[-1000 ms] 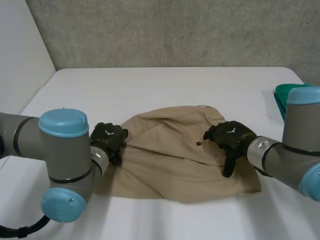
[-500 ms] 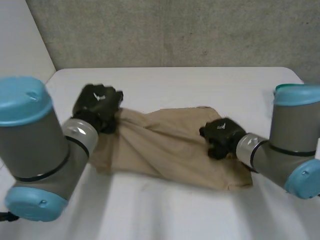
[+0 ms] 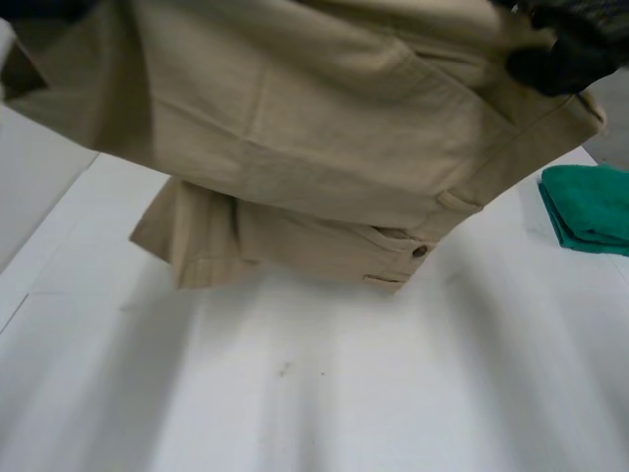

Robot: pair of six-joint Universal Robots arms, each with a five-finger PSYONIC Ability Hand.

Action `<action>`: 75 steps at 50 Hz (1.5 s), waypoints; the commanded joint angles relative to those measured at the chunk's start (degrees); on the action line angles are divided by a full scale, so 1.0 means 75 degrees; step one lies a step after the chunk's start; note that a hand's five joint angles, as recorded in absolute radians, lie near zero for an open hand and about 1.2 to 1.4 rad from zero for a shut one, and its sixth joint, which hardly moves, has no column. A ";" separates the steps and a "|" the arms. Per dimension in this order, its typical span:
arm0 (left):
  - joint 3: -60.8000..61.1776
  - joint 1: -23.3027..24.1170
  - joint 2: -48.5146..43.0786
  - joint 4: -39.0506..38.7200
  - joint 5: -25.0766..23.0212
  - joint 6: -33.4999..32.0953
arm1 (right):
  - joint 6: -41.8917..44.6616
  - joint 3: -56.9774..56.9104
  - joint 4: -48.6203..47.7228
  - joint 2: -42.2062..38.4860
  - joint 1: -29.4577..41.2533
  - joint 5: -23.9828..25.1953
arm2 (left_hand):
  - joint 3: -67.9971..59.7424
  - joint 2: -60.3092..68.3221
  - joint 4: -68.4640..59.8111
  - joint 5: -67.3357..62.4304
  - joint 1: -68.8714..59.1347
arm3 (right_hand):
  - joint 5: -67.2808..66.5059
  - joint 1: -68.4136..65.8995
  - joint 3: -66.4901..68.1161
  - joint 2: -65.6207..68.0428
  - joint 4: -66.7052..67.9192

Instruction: Fold the laundry.

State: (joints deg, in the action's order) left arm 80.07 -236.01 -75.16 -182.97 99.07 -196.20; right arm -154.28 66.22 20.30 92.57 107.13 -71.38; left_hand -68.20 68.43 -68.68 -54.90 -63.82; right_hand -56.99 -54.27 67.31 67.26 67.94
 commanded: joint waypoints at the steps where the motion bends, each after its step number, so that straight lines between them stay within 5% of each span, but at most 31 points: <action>1: 0.0022 0.0144 0.0611 0.0653 0.0009 0.0027 | 0.0378 -0.0719 0.1264 0.0513 0.0013 0.0223 | -0.1574 0.1543 -0.1509 -0.2013 -0.2157 | -0.1735 -0.3431 0.1692 0.1699 0.1608; 8: 0.0093 0.0144 0.0061 0.0759 0.0009 0.0144 | 0.0648 -0.0978 0.1642 -0.0141 0.0001 0.0377 | -0.1574 0.1543 -0.1509 -0.2013 -0.2157 | -0.1735 -0.3431 0.1692 0.1699 0.1608; 16: -0.0211 -0.0148 -0.2152 0.0701 -0.0037 0.0167 | 0.0777 -0.2008 0.1560 -0.2660 0.0423 0.0248 | -0.1574 0.1543 -0.1509 -0.2013 -0.2157 | -0.1735 -0.3431 0.1692 0.1699 0.1608; 26: -0.2681 -0.0688 -0.5855 0.0349 -0.0073 0.0074 | 0.0836 -0.4937 0.0015 -0.6153 0.0728 -0.1169 | -0.1309 0.1278 -0.1244 -0.1748 -0.1892 | -0.1735 -0.3431 0.1692 0.1699 0.1608; 29: -0.3900 -0.0723 -0.6922 0.0302 -0.0003 0.0050 | 0.0789 -0.5325 -0.1168 -0.6950 0.0751 -0.1614 | 0.2822 -0.2854 0.2887 0.2383 0.2240 | -0.1735 -0.3431 0.1692 0.1699 0.1608; 30: -0.4193 -0.0735 -0.7156 0.0325 0.0009 0.0027 | 0.0801 -0.5326 -0.1449 -0.7103 0.0763 -0.1697 | 0.5017 -0.5048 0.5082 0.4578 0.4434 | -0.1054 -0.2750 0.1012 0.1019 0.0927; 31: -0.4683 -0.0723 -0.7530 0.0407 0.0021 -0.0008 | 0.0859 -0.5279 -0.1905 -0.7325 0.0833 -0.1790 | 0.7759 -0.7790 0.7824 0.7320 0.7176 | 0.6391 0.4695 -0.6433 -0.6426 -0.6518; 32: -0.4874 -0.0711 -0.7673 0.0431 0.0021 -0.0008 | 0.0894 -0.5256 -0.2083 -0.7420 0.0868 -0.1872 | 0.7759 -0.7790 0.7824 0.7320 0.7176 | 0.7598 0.5903 -0.7641 -0.7634 -0.7726; 35: -0.5005 -0.0676 -0.7803 0.0559 0.0079 0.0015 | 0.1070 -0.5220 -0.2121 -0.7666 0.0950 -0.1920 | 0.7759 -0.7790 0.7824 0.7320 0.7176 | 0.7598 0.5903 -0.7641 -0.7634 -0.7726; 45: -0.2735 -0.0407 -0.6458 0.0607 0.0256 0.0074 | 0.1071 -0.3371 -0.1090 -0.6051 0.1056 -0.1967 | 0.7754 -0.7785 0.7818 0.7314 0.7171 | 0.7598 0.5903 -0.7641 -0.7634 -0.7726; 55: 0.0524 0.0694 -0.4827 0.0607 0.0267 0.0132 | 0.1164 0.0636 -0.0597 -0.3965 0.0729 -0.1780 | 0.7104 -0.7135 0.7169 0.6665 0.6521 | 0.7598 0.5903 -0.7641 -0.7634 -0.7726; 59: 0.1485 0.1092 -0.4698 0.0548 0.0255 0.0144 | 0.1176 0.2368 -0.0760 -0.3310 0.0354 -0.1243 | 0.6319 -0.6350 0.6384 0.5880 0.5736 | 0.7598 0.5903 -0.7641 -0.7634 -0.7726; 65: 0.1850 0.1234 -0.5071 0.0035 0.0279 0.0121 | 0.1059 0.4034 -0.2057 -0.3132 -0.0220 -0.0375 | 0.5671 -0.5702 0.5735 0.5232 0.5088 | 0.6850 0.5154 -0.6892 -0.6885 -0.6977; 75: 0.1663 0.0812 -0.6033 -0.0799 0.1204 0.0015 | 0.1024 0.4776 -0.3689 -0.3646 -0.0455 -0.0291 | 0.2756 -0.2787 0.2820 0.2317 0.2173 | 0.5574 0.3878 -0.5616 -0.5609 -0.5701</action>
State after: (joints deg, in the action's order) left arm 93.92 -227.72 -116.74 -186.61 104.05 -195.71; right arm -146.45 101.17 -2.47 68.65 104.21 -73.40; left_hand -32.03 32.33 -32.22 -22.14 -32.97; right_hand -6.27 -12.96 15.89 16.03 15.38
